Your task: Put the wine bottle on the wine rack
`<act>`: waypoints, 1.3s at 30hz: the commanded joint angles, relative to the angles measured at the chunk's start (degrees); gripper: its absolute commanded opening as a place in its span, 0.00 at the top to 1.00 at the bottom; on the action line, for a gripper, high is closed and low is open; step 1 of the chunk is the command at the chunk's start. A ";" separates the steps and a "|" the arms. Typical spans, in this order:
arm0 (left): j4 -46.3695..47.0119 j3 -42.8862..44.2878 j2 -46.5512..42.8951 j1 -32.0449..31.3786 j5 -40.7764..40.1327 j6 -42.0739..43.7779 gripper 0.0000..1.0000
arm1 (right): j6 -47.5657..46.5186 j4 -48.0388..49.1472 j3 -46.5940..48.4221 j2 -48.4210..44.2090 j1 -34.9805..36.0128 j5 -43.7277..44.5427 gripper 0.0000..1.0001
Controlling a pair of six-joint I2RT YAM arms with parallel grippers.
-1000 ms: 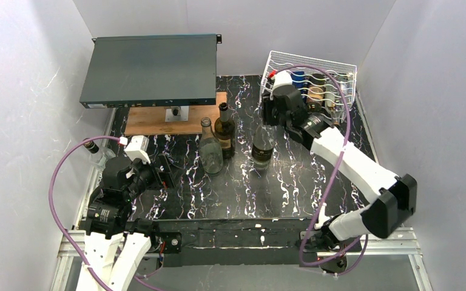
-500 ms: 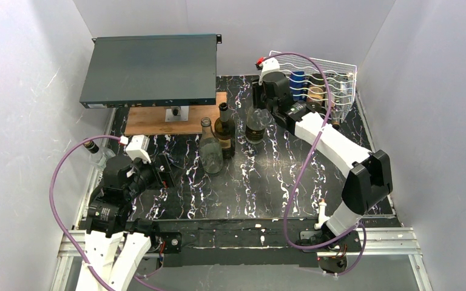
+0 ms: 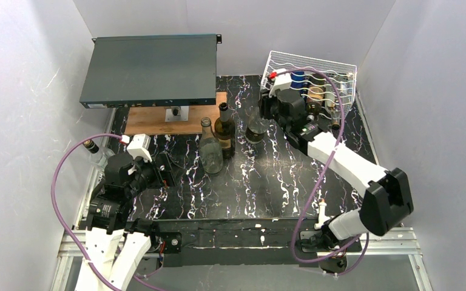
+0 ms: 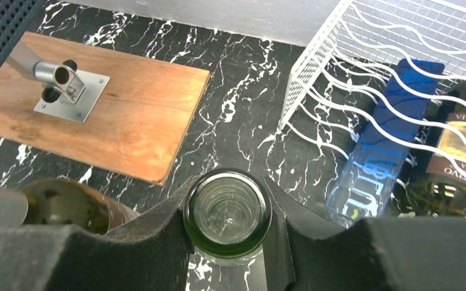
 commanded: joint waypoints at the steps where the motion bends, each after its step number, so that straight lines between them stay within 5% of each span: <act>1: 0.47 -0.12 0.44 0.04 0.61 0.44 0.01 | -0.34 1.27 -5.54 -7.07 0.00 -0.42 0.99; 14: 0.55 -0.11 1.02 0.05 0.88 0.43 0.01 | 2.39 -2.28 -17.47 -14.84 0.00 -2.83 0.99; 23: 0.60 -0.18 -0.35 0.05 0.15 0.33 0.01 | 6.70 -12.40 -19.86 -17.70 0.00 -6.11 0.99; 39: 0.60 -0.16 -0.45 0.05 0.79 0.43 0.01 | 13.45 -16.44 -26.02 -20.96 0.03 -6.58 0.99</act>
